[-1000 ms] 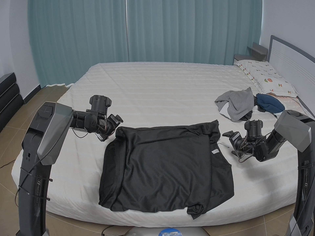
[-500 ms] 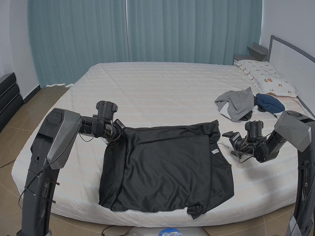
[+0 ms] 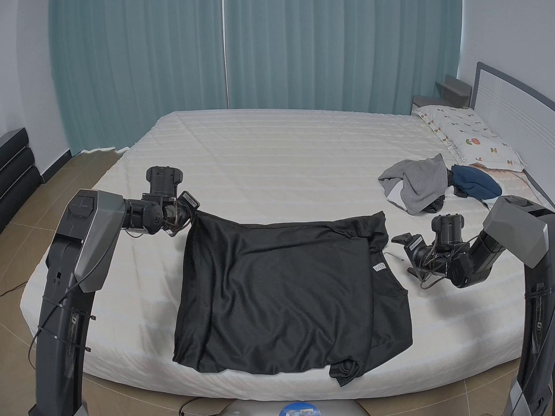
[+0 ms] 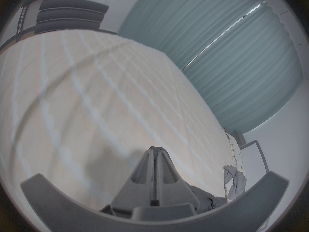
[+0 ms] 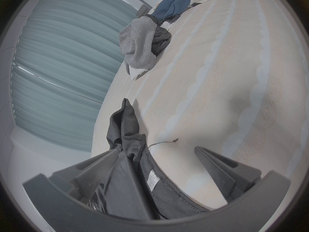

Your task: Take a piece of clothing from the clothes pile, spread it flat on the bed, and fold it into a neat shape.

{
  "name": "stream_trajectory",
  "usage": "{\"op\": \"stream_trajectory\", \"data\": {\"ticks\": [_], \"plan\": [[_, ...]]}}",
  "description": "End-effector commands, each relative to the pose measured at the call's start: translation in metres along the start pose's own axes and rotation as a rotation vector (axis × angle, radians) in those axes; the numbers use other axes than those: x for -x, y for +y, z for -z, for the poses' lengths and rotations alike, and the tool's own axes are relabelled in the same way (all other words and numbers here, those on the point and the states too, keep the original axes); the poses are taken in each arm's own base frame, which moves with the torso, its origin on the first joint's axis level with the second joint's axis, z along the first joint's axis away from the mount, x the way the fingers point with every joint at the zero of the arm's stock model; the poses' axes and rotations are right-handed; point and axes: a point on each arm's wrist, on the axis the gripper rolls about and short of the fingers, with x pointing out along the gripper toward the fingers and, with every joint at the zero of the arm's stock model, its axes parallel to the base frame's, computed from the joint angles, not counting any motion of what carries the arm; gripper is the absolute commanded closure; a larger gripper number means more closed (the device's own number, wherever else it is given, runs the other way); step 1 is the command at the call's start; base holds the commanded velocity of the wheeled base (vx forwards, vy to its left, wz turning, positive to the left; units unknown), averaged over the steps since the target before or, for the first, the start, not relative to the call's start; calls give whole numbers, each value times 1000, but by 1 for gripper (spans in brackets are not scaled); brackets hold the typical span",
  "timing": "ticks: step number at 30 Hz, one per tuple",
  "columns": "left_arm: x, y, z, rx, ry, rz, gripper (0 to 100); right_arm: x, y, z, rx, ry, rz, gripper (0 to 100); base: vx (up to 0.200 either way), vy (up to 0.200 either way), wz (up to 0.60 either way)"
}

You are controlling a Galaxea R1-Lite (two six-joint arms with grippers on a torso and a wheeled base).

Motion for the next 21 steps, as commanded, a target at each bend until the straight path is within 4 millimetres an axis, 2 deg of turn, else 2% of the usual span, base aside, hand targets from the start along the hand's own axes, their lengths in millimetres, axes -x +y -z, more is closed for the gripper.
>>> {"op": "stream_trajectory", "data": {"ticks": [1,4,13,14,21], "plan": [[-2,14,-21,6,-66,14,100,1,-1,3,1,9,7,0,0,0,0],[-7,17,-25,9,-106,49,100,0,-2,4,2,11,8,0,0,0,0],[-22,29,-12,-12,-105,55,100,1,-2,4,0,11,10,0,0,0,0],[-22,30,-11,-15,-106,52,0,1,-2,4,0,12,9,0,0,0,0],[-21,32,-14,-6,-107,39,0,11,-3,6,33,13,13,0,0,0,0]]}}
